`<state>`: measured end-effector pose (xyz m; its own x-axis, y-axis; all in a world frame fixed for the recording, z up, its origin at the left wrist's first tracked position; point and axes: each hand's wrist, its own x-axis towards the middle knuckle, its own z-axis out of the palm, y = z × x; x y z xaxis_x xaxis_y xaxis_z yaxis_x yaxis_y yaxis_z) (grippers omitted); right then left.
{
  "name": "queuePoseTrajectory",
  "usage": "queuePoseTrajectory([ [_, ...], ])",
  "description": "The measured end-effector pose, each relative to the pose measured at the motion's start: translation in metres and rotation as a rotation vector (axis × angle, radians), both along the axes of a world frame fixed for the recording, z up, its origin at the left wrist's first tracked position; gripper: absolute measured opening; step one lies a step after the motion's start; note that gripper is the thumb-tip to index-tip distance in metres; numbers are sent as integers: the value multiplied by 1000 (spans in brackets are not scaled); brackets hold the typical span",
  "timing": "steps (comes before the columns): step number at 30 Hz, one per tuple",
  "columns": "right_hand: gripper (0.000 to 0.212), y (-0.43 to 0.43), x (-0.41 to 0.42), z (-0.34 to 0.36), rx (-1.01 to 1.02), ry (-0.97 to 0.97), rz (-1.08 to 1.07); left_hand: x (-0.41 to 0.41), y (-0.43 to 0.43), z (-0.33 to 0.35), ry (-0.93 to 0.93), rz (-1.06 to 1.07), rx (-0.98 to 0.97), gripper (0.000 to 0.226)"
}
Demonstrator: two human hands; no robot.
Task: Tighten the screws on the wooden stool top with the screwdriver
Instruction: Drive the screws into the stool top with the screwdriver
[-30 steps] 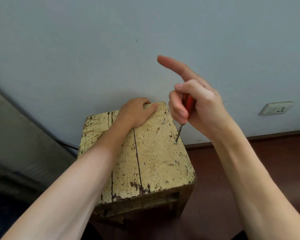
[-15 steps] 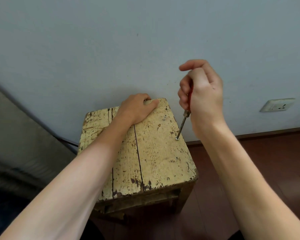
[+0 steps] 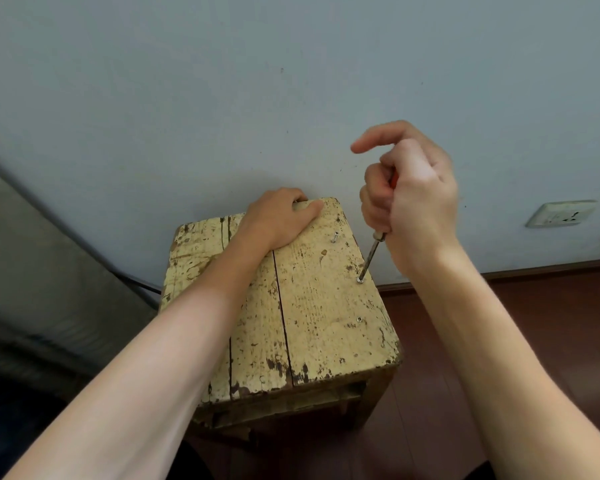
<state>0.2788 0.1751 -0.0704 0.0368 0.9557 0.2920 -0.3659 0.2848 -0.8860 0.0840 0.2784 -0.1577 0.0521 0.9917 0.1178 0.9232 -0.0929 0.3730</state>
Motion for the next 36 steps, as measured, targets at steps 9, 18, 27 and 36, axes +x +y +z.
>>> queuePoseTrajectory([
  [9, 37, 0, -1, 6, -104, -33, -113, 0, 0, 0, 18, -4, -5, 60],
  [18, 43, 9, 28, 4, 32, -39, 575, 1, -5, 4, 7, -8, -15, 56],
  [27, 46, -2, -2, 3, 29, -107, -52, 0, -1, 1, -5, -14, 0, 54],
  [36, 40, -4, -1, 7, -26, -157, -138, 1, -4, 3, -3, -7, -15, 53],
])
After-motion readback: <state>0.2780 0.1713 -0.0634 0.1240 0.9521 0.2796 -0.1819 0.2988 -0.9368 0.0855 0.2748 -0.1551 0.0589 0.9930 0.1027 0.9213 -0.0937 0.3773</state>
